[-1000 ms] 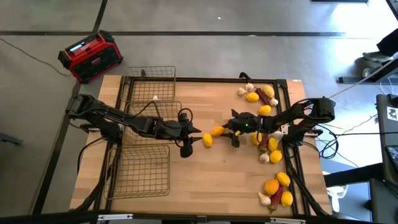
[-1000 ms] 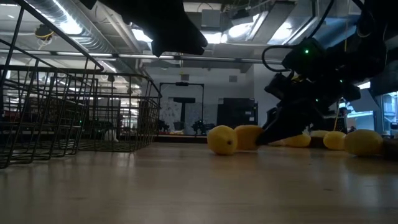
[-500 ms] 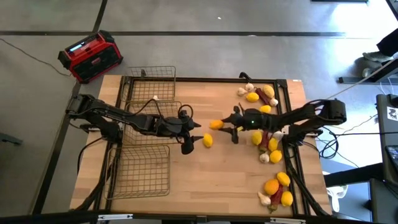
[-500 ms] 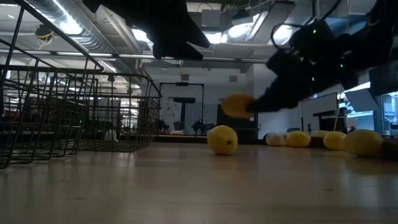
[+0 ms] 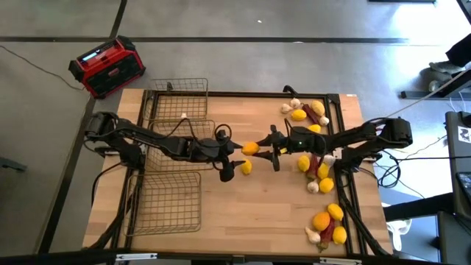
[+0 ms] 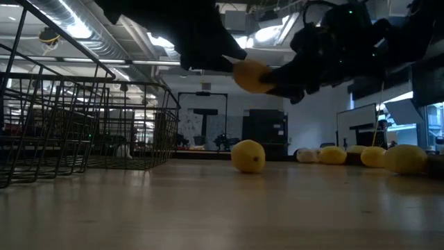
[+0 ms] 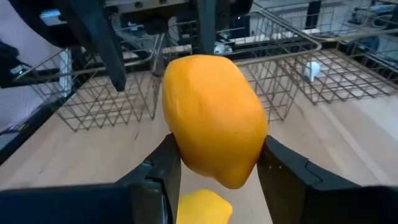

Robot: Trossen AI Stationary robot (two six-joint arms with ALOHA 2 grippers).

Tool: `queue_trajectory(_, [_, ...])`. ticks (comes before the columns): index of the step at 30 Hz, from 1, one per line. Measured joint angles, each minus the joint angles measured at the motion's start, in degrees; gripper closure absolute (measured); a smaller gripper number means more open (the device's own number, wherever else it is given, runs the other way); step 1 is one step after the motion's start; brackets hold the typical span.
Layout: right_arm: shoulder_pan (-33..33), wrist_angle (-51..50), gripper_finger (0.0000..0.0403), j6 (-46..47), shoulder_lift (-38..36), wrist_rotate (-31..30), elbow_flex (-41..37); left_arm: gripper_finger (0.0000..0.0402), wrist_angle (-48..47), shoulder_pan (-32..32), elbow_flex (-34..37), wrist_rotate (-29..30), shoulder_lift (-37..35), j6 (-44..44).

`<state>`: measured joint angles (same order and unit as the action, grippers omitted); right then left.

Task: Sort produce into baskets
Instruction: Put the lemon in the middle wire basket

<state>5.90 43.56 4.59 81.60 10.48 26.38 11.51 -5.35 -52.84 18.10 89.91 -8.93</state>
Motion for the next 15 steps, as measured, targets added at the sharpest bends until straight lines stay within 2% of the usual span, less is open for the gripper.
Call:
queue_trajectory(7, [-1.5, -3.6, 0.0242, -0.4, 0.0, -3.9, 1.9, 0.0123, 1.5, 0.5, 0.0, 0.8, 0.1, -1.4])
queue_trajectory(15, [-1.4, 0.3, 0.0242, 1.1, 0.0, 0.1, 2.2, 0.0123, 0.8, 1.2, 0.0, 2.0, 0.2, -1.0])
